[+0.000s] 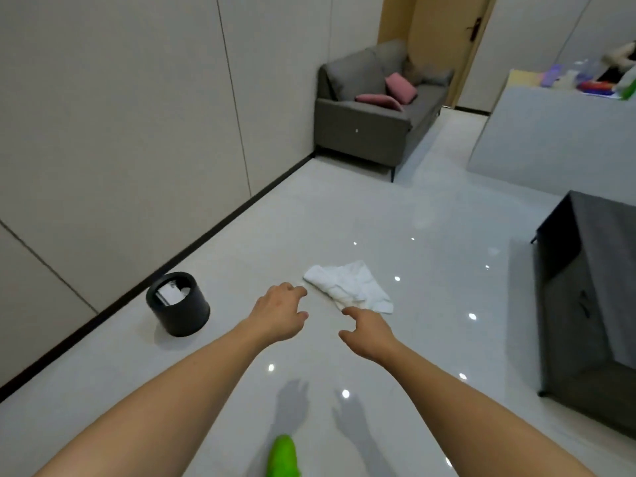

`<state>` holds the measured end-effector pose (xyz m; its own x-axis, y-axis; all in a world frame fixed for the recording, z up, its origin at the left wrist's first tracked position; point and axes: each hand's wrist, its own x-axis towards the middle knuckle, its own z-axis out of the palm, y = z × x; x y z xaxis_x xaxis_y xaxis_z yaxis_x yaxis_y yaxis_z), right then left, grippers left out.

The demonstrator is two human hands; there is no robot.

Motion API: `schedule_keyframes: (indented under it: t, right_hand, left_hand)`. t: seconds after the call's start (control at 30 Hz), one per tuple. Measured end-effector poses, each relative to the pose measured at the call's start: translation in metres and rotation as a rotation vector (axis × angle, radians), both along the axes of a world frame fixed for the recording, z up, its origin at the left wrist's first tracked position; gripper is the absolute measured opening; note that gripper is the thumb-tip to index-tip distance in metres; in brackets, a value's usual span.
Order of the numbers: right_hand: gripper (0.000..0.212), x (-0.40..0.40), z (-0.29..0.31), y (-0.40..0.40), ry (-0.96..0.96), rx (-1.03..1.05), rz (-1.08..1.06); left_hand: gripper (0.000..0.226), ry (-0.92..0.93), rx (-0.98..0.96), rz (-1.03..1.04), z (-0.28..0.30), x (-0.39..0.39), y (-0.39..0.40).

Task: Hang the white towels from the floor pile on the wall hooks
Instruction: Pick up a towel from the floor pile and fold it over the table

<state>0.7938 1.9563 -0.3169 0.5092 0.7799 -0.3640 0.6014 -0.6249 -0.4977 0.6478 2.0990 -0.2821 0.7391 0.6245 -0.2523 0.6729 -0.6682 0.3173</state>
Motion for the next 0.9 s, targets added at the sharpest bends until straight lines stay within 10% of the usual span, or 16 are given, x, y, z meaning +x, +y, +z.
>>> schedule_keyframes:
  t: [0.5, 0.9]
  right_hand:
    - [0.051, 0.18, -0.085, 0.115, 0.213, -0.167, -0.357]
    - [0.045, 0.43, -0.299, 0.255, 0.484, -0.34, -0.464]
  left_hand:
    - [0.053, 0.196, -0.195, -0.186, -0.099, 0.214, 0.168]
    - [0.046, 0.372, -0.382, -0.008, -0.296, 0.449, 0.272]
